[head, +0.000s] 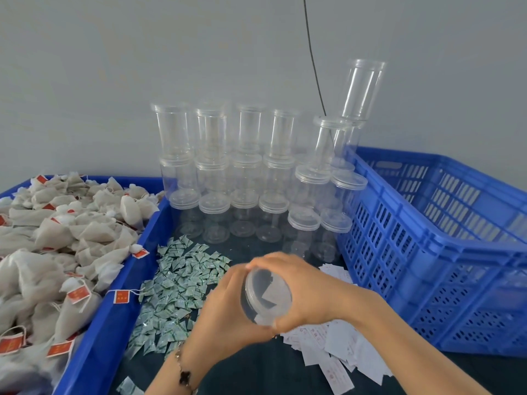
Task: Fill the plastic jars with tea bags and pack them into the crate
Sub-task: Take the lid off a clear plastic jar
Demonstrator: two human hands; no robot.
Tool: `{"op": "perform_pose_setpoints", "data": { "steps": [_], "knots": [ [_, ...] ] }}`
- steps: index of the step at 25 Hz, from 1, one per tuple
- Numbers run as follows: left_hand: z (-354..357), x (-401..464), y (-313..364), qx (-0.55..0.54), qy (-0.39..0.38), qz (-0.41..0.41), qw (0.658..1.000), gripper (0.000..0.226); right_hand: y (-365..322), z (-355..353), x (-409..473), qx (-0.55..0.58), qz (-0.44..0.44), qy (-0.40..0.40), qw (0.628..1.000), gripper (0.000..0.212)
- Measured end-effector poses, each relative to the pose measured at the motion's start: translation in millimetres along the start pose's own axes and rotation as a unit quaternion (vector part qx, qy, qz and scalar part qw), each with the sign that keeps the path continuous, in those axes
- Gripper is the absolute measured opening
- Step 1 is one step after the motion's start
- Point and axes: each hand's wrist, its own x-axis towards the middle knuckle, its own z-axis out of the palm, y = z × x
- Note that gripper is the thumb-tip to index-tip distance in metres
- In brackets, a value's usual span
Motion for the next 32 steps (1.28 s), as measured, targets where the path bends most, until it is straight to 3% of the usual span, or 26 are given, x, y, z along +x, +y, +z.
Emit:
{"op": "perform_pose_setpoints", "data": {
  "steps": [1,3,6,8,11,13,15,17,19,25,27,30,32],
  "knots": [
    [-0.4,-3.4,-2.5,0.007,-0.01,0.008,1.0,0.082,2.0,1.8,-1.2,0.024,-0.003,-0.032,0.999,0.094],
    [0.9,-6.2,-5.1,0.024,-0.007,0.031,0.999,0.079,0.4,10.7,1.6,0.066,0.057,-0.008,0.996,0.096],
    [5.2,-8.6,-9.6,0.054,0.008,0.069,0.996,0.076,-5.4,25.4,7.4,-0.059,0.15,0.051,0.986,0.081],
    [2.6,-8.5,-11.1,0.021,-0.004,0.032,0.999,0.08,-8.6,22.3,7.5,-0.054,0.092,0.039,0.994,0.069],
    [-2.1,-6.0,-16.2,0.01,-0.007,0.013,1.0,0.08,-11.7,12.5,5.4,0.028,0.009,-0.02,0.999,0.087],
    [-2.1,-3.8,-14.4,0.024,-0.008,0.017,1.0,0.081,-14.2,14.3,10.4,0.073,0.065,0.015,0.995,0.094],
    [0.4,-2.0,-12.2,0.022,-0.008,0.014,1.0,0.08,-14.0,20.5,16.6,0.001,0.148,0.057,0.987,0.095],
    [2.5,-0.9,-13.5,0.017,-0.004,0.019,1.0,0.079,-13.1,19.9,18.7,-0.048,0.174,0.066,0.981,0.082],
    [2.4,0.4,-15.5,0.004,-0.008,0.017,1.0,0.078,-15.1,13.7,15.9,-0.017,0.122,0.048,0.991,0.066],
    [0.8,5.7,-17.7,0.006,-0.006,0.016,1.0,0.081,-13.9,9.2,13.8,0.043,0.004,0.018,0.999,0.087],
    [1.7,6.5,-17.6,0.007,-0.009,0.011,1.0,0.081,-15.7,12.7,16.9,0.084,0.063,0.048,0.993,0.088],
    [3.3,5.9,-17.8,0.017,-0.011,0.008,1.0,0.084,-13.1,17.9,21.9,-0.062,0.174,0.061,0.981,0.085],
    [2.1,6.0,-19.0,0.022,-0.004,0.015,1.0,0.088,-14.2,16.5,21.3,-0.065,0.142,0.057,0.986,0.073]
  ]
}}
